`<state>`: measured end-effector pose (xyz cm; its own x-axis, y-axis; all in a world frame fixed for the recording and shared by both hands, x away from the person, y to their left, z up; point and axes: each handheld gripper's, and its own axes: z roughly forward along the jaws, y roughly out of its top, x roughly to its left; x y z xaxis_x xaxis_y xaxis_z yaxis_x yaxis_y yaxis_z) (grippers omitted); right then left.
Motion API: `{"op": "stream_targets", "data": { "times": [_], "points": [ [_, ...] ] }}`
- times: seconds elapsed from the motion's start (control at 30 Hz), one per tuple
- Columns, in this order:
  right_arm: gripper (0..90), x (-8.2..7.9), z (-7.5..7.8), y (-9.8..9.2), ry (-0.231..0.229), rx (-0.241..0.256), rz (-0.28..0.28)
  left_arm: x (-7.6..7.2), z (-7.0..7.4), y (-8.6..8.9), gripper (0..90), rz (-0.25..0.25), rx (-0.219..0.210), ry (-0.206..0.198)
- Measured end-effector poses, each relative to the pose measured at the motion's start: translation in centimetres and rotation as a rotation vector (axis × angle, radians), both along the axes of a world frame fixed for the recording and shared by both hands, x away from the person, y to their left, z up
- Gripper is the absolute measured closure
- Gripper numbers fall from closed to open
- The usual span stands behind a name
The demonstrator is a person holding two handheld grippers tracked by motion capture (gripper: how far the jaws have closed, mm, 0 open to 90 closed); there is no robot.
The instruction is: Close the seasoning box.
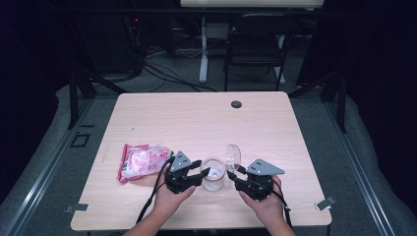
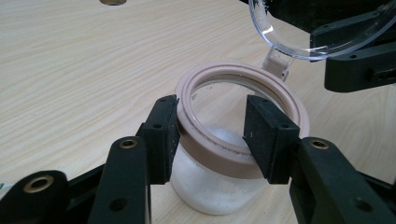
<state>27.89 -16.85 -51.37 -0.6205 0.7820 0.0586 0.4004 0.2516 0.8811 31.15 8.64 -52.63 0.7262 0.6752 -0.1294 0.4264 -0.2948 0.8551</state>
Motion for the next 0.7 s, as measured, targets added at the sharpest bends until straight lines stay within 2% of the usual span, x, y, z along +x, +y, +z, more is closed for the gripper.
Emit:
{"op": "stream_targets", "data": {
  "times": [0.07,0.1,0.17,0.33,0.53,0.7],
  "points": [
    [61.7,0.2,-0.1,0.1,0.000,0.007,-0.008,0.0,0.1,0.0,54.8,0.002,-0.002,0.000],
    [61.0,0.4,-0.3,0.2,0.006,0.026,-0.019,-0.1,0.3,0.2,54.2,0.006,-0.011,-0.002],
    [60.9,0.7,-0.4,0.3,0.007,0.024,-0.019,-0.3,0.6,0.4,53.4,0.012,-0.026,-0.014],
    [64.6,1.2,-0.6,0.4,0.003,-0.004,-0.022,-0.7,1.1,1.3,53.0,0.031,-0.022,-0.037],
    [71.2,2.5,-0.5,-1.1,0.045,0.075,-0.032,-1.0,1.2,2.5,52.3,0.067,-0.021,-0.047],
    [71.6,3.4,-0.5,-1.6,0.046,0.084,-0.036,-1.4,1.1,3.4,51.7,0.096,0.001,-0.047]
  ]
}}
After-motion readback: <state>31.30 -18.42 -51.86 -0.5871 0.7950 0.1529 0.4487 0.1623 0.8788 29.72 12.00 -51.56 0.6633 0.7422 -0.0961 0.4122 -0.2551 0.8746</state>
